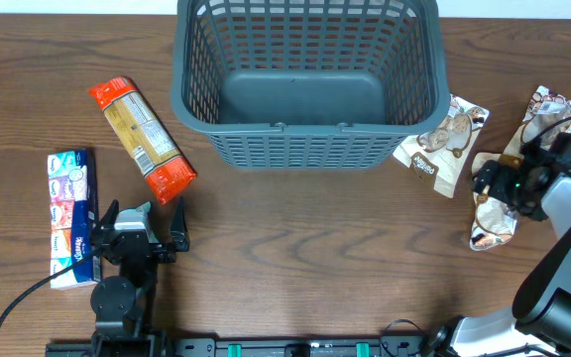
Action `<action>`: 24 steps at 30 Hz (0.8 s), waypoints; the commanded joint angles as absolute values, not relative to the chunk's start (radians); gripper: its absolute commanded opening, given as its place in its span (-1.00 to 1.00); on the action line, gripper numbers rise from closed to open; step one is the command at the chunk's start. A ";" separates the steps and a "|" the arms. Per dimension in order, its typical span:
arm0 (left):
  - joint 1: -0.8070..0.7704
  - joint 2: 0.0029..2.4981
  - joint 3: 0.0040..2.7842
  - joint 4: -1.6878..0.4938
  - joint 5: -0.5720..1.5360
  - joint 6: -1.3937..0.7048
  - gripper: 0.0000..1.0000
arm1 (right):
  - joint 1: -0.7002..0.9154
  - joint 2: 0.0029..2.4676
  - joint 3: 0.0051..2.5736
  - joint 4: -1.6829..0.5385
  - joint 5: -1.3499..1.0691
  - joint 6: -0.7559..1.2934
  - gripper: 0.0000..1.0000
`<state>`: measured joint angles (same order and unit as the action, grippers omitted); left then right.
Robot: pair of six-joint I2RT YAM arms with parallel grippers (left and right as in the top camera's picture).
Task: Pack container
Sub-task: 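Reach the right gripper to the nearer mushroom pouch and grasp it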
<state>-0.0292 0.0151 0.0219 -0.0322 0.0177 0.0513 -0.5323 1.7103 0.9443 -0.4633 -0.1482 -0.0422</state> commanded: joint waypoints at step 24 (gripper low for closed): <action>-0.033 0.010 0.004 -0.070 -0.012 0.043 0.97 | -0.509 1.709 0.842 -0.363 -0.199 0.014 -0.97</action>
<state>-0.0292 0.0151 0.0219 -0.0322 0.0177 0.0513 -0.5232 1.6901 0.8505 -0.3382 -0.1665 -0.0109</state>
